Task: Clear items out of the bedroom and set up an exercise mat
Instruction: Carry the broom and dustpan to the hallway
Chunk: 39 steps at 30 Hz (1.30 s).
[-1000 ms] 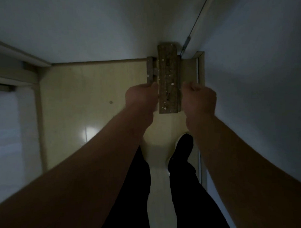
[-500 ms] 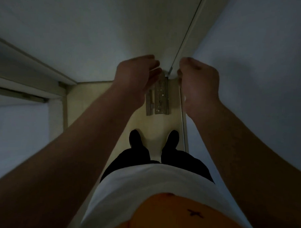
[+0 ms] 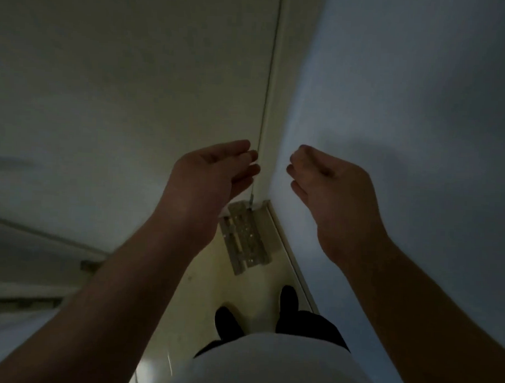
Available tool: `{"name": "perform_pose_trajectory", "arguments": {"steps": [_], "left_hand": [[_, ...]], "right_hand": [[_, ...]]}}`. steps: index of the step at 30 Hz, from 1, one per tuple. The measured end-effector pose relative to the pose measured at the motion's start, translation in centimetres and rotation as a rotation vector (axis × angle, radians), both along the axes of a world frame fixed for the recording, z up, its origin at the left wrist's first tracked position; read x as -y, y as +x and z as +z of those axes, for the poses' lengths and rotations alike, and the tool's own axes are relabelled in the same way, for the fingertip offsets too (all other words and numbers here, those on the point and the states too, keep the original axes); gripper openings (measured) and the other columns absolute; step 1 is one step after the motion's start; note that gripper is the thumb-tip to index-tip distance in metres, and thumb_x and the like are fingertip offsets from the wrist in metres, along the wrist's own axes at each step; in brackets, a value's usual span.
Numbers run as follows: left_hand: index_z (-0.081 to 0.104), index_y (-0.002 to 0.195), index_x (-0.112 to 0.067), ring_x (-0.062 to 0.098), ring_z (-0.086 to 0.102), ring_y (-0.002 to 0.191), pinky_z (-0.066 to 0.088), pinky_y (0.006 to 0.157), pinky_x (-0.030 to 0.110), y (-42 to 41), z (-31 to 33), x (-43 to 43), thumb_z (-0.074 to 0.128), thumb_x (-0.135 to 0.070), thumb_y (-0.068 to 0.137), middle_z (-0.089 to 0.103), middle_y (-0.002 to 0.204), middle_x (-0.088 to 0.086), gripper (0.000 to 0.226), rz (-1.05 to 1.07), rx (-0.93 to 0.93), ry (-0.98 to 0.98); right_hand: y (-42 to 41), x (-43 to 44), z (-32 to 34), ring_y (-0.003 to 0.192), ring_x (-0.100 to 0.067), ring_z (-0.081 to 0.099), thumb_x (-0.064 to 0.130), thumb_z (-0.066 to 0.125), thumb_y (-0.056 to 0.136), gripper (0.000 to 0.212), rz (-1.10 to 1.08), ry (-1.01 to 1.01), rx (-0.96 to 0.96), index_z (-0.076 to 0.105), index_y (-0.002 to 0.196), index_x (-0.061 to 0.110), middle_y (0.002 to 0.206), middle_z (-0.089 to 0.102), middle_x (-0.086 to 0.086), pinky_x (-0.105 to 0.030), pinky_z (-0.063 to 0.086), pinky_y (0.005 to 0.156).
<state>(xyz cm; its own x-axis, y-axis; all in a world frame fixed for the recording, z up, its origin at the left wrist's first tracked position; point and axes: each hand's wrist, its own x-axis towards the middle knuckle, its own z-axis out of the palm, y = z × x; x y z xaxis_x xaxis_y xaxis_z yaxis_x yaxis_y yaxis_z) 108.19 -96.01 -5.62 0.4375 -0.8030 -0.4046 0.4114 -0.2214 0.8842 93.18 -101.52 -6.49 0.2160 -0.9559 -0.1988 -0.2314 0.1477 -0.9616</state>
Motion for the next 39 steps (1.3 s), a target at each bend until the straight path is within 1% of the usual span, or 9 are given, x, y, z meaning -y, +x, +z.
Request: {"name": "perform_pose_trajectory", "arguments": {"steps": [3,6,12,18,21,23,26,31,39], "left_hand": [[0.068,0.121,-0.014,0.015,0.072,0.101,0.052,0.1,0.04,-0.8,2.0,0.4,0.062,-0.01,0.095,0.076,0.108,0.0,0.028,-0.185,0.238,-0.063],[0.07,0.12,-0.023,0.01,0.073,0.096,0.056,0.095,0.041,-2.1,4.7,1.2,0.065,-0.016,0.094,0.075,0.107,-0.009,0.028,-0.299,0.486,-0.139],[0.066,0.126,-0.033,-0.018,0.061,0.098,0.041,0.089,-0.001,-5.0,9.4,2.5,0.066,-0.027,0.092,0.069,0.112,-0.022,0.034,-0.419,0.925,-0.282],[0.065,0.128,-0.035,-0.008,0.065,0.1,0.048,0.094,0.013,-6.3,11.8,4.5,0.064,-0.033,0.091,0.069,0.117,-0.018,0.037,-0.469,1.095,-0.369],[0.063,0.131,-0.033,0.001,0.067,0.103,0.05,0.097,0.027,-6.2,12.2,5.9,0.064,-0.033,0.092,0.07,0.117,-0.012,0.039,-0.509,1.176,-0.464],[0.064,0.131,-0.029,0.007,0.068,0.102,0.049,0.094,0.027,-5.9,12.4,6.9,0.064,-0.031,0.093,0.07,0.118,-0.007,0.038,-0.596,1.272,-0.566],[0.062,0.133,-0.023,0.01,0.066,0.102,0.048,0.092,0.027,-5.9,12.7,8.4,0.062,-0.03,0.094,0.067,0.126,-0.002,0.041,-0.778,1.374,-0.711],[0.057,0.139,-0.017,0.017,0.061,0.118,0.041,0.101,0.034,-8.0,12.9,9.3,0.057,-0.028,0.094,0.061,0.136,0.003,0.046,-1.03,1.416,-0.977],[0.052,0.143,-0.014,0.018,0.05,0.134,0.036,0.108,0.034,-16.4,11.7,4.5,0.056,-0.022,0.099,0.054,0.144,0.004,0.044,-1.336,1.253,-1.342]], "right_hand": [[-1.5,-0.4,2.4,0.117,-0.002,0.062,0.039,0.062,0.097,0.048,-0.031,-0.145,-0.078,0.055,0.141,0.019,0.134,0.064,0.005,-0.034,0.051,0.104],[-3.1,-0.6,5.0,0.113,0.01,0.056,0.037,0.06,0.098,0.047,-0.046,-0.302,-0.158,0.056,0.141,0.019,0.133,0.064,0.007,-0.004,0.042,0.097],[-6.6,-0.5,8.6,0.115,0.016,0.045,0.039,0.059,0.097,0.048,-0.127,-0.512,-0.322,0.054,0.142,0.022,0.134,0.062,0.009,0.01,0.03,0.088],[-8.3,-0.8,10.7,0.12,0.001,0.057,0.049,0.054,0.096,0.054,-0.237,-0.546,-0.449,0.047,0.146,0.03,0.141,0.056,0.015,-0.007,0.04,0.099],[-8.1,-1.2,11.7,0.092,0.004,0.065,0.052,0.05,0.097,0.056,-0.323,-0.533,-0.561,0.042,0.149,0.035,0.142,0.054,0.015,0.011,0.031,0.07],[-7.7,-1.9,12.3,0.082,0.012,0.058,0.053,0.049,0.097,0.057,-0.385,-0.492,-0.65,0.036,0.15,0.04,0.143,0.053,0.017,0.009,0.028,0.074],[-6.8,-3.6,12.5,0.106,-0.003,0.065,0.044,0.056,0.098,0.055,-0.513,-0.498,-0.784,0.04,0.15,0.033,0.144,0.053,0.011,-0.013,0.038,0.095],[-6.8,-7.3,11.8,0.114,-0.017,0.066,0.031,0.065,0.096,0.051,-0.819,-0.528,-0.979,0.052,0.142,0.014,0.141,0.056,-0.004,-0.042,0.054,0.093],[-9.9,-17.3,11.7,0.137,-0.016,0.047,0.029,0.06,0.1,0.049,-1.165,-0.296,-1.146,0.049,0.145,0.014,0.147,0.05,-0.003,-0.046,0.048,0.104]]}}
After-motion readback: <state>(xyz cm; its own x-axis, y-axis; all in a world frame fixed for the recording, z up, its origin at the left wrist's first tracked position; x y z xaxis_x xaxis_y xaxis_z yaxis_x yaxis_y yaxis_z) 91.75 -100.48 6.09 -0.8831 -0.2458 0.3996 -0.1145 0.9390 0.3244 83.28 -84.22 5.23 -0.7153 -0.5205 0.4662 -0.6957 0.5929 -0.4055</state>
